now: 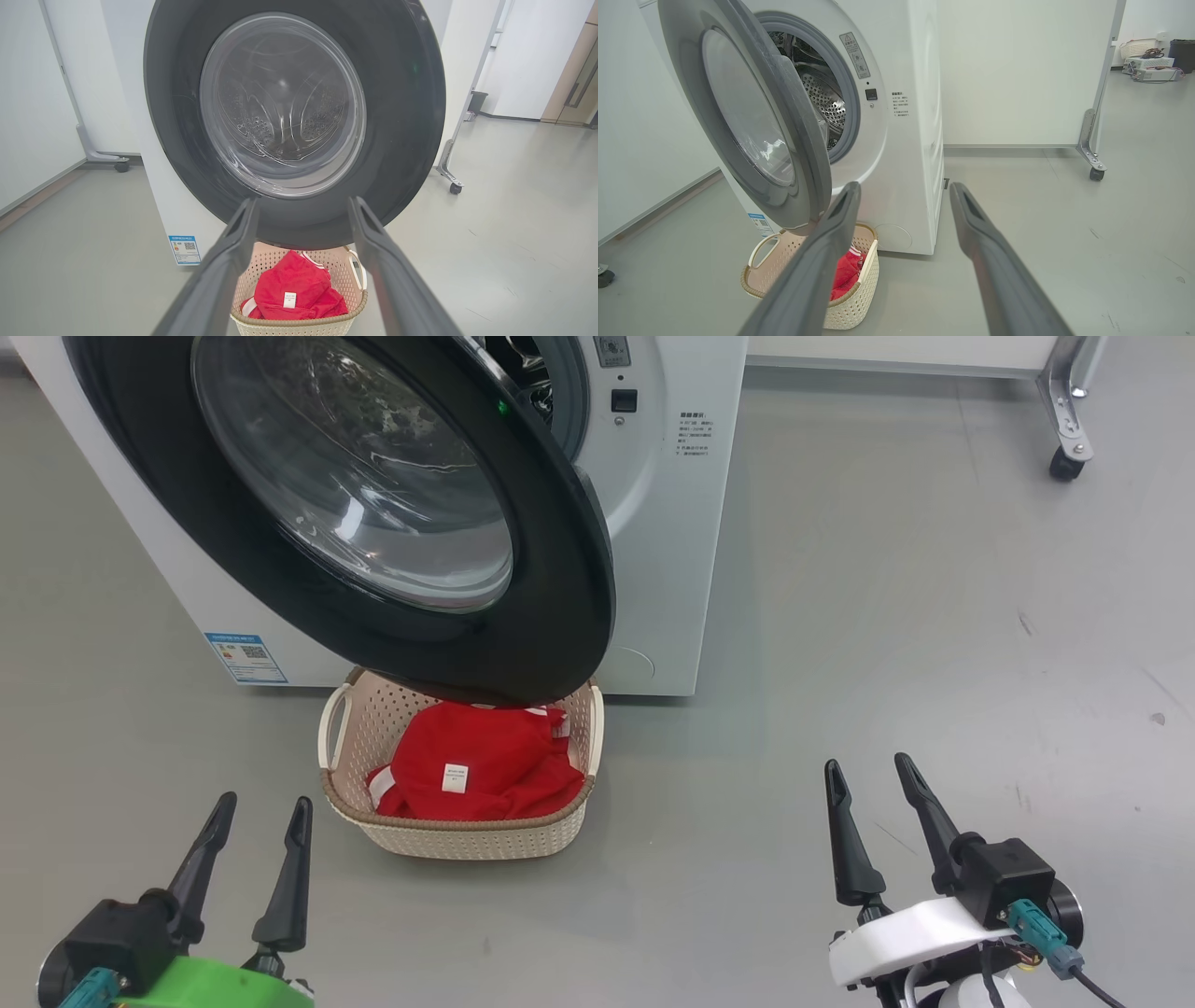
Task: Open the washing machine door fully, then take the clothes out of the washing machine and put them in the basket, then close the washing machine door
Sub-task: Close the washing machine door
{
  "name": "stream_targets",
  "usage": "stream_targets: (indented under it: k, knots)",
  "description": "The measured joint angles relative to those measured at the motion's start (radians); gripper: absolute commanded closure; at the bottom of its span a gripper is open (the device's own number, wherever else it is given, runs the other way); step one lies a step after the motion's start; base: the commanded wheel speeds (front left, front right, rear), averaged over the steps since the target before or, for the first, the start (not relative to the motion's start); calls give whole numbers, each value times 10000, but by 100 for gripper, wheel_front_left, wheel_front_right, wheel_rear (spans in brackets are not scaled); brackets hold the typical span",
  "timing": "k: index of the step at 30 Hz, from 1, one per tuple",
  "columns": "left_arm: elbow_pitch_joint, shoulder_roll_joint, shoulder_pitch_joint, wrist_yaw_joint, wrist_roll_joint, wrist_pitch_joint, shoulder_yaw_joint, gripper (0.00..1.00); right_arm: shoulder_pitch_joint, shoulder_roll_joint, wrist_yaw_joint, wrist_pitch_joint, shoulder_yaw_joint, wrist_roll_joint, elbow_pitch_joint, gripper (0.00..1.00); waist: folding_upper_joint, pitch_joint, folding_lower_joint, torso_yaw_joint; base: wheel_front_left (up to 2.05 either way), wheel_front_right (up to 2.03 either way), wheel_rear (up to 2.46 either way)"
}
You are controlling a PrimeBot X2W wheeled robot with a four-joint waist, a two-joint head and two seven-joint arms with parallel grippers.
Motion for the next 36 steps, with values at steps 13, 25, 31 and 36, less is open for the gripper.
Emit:
stream_targets:
  k: [13, 25, 31, 36]
  knots:
    - [-21, -44, 8, 0, 25, 0, 8, 0, 0, 0, 0, 0, 36, -23, 27, 0, 0, -1, 0, -87, 0, 0, 0]
    - [-56, -56, 9, 0, 102, 0, -38, 0, 0, 0, 6, 0, 115, -23, 115, 0, 0, 16, 0, -68, 0, 0, 0]
    - [-54, -54, 9, 0, 102, 0, -36, 0, -7, 0, 6, 0, 130, -17, 117, 0, 0, 18, 0, -67, 0, 0, 0]
    - [-56, -54, 9, 0, 102, 0, -31, 0, -10, 0, 6, 0, 134, -17, 117, 0, 0, 33, 0, -59, 0, 0, 0]
